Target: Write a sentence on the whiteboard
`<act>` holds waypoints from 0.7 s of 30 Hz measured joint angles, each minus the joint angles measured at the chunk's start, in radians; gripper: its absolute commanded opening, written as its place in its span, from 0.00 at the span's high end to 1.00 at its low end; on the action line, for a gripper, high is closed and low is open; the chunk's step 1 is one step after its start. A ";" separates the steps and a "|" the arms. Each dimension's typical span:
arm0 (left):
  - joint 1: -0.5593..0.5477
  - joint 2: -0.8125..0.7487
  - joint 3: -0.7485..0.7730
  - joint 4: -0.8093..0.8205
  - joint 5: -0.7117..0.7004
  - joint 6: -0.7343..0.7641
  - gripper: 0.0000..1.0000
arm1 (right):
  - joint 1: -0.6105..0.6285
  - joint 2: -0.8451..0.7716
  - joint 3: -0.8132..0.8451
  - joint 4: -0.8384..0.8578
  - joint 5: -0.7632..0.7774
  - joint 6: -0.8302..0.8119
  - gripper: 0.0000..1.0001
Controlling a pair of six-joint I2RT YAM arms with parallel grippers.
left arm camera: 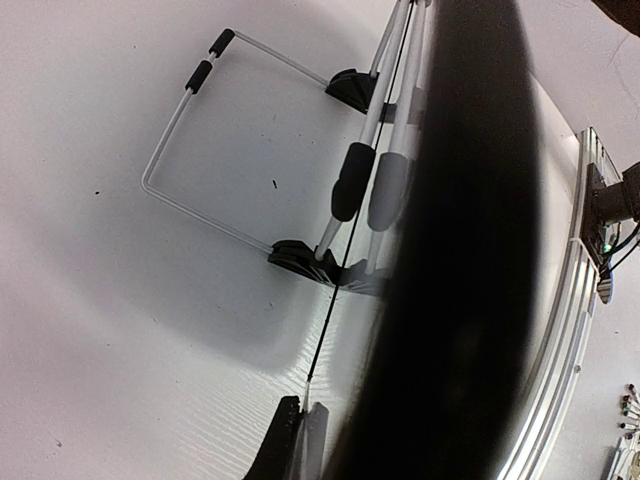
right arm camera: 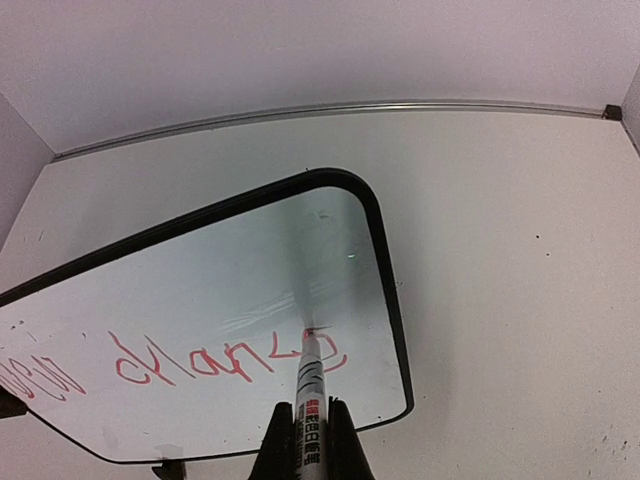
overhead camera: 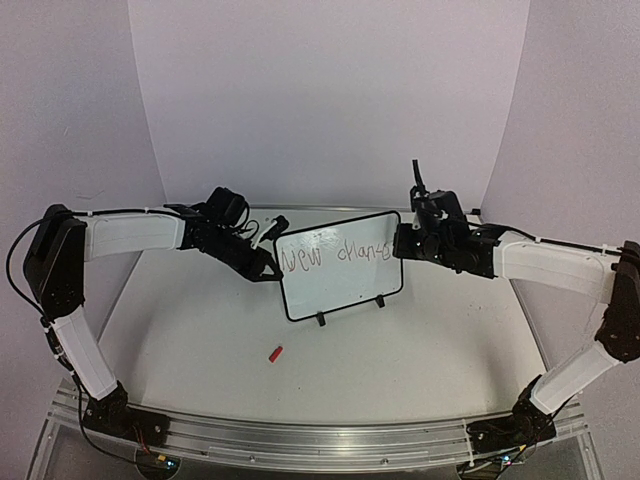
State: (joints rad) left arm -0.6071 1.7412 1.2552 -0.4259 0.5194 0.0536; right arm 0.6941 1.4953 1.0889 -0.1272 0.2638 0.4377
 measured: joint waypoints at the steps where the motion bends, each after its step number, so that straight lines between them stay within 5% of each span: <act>1: 0.000 0.000 0.000 0.000 0.000 0.000 1.00 | 0.000 -0.001 0.000 0.000 -0.002 0.000 1.00; 21: 0.000 0.000 0.000 -0.001 0.000 0.000 1.00 | -0.012 -0.111 -0.030 -0.024 0.024 0.005 1.00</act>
State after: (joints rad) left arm -0.6075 1.7412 1.2552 -0.4267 0.5193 0.0536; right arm 0.6823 1.3847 1.0592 -0.1516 0.2877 0.4431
